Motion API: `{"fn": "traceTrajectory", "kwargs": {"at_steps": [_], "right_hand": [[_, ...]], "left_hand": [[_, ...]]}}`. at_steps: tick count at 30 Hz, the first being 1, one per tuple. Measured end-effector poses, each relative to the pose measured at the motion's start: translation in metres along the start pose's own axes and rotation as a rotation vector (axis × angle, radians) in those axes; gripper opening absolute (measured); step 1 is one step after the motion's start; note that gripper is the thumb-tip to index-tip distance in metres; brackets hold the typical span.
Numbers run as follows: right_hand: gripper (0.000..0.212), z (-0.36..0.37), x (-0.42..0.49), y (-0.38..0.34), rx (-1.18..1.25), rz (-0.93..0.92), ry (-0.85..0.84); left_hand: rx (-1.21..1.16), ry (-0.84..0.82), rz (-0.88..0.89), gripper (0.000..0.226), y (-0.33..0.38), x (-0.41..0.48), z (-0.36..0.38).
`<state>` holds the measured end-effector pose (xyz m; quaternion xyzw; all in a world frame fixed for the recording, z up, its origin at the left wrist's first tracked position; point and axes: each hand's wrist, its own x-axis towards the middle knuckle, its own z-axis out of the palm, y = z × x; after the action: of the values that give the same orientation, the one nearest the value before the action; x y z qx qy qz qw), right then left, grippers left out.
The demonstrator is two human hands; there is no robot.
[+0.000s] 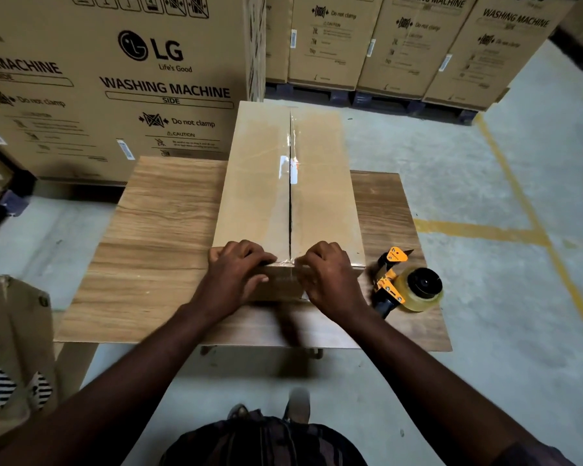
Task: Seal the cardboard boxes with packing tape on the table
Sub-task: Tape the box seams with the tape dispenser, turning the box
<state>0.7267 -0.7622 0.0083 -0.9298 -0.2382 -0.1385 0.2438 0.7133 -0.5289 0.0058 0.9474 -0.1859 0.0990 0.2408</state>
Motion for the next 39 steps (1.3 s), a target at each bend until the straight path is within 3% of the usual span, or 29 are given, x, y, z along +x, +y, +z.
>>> {"fn": "traceTrajectory", "kwargs": {"at_steps": [7,11,18,22,27,31,35,39], "right_hand": [[0.02,0.007,0.017,-0.02,-0.068,0.042,-0.066],[0.031,0.009,0.013,-0.023,-0.156,0.062,-0.094],[0.019,0.021,0.033,-0.041,-0.068,-0.038,-0.125],[0.033,0.028,0.024,-0.041,-0.072,-0.017,-0.11],[0.016,0.029,0.041,-0.06,-0.022,-0.055,-0.089],[0.022,0.041,0.046,-0.064,0.007,-0.036,-0.099],[0.045,0.047,0.033,-0.062,-0.016,-0.026,-0.101],[0.022,0.045,0.044,-0.074,-0.014,-0.086,-0.077]], "left_hand": [[0.0,0.083,-0.074,0.024,-0.015,-0.008,-0.01],[0.001,0.037,-0.094,0.044,-0.017,-0.014,-0.011],[-0.031,0.206,-0.1,0.02,-0.02,-0.014,-0.011],[0.013,0.195,-0.147,0.039,-0.024,-0.026,-0.011],[-0.122,0.241,-0.109,0.019,-0.032,-0.021,-0.019],[-0.166,0.229,-0.17,0.018,-0.038,-0.021,-0.019],[-0.25,0.188,-0.2,0.034,-0.045,-0.03,-0.021],[-0.338,0.272,-0.259,0.032,-0.042,-0.028,-0.021]]}}
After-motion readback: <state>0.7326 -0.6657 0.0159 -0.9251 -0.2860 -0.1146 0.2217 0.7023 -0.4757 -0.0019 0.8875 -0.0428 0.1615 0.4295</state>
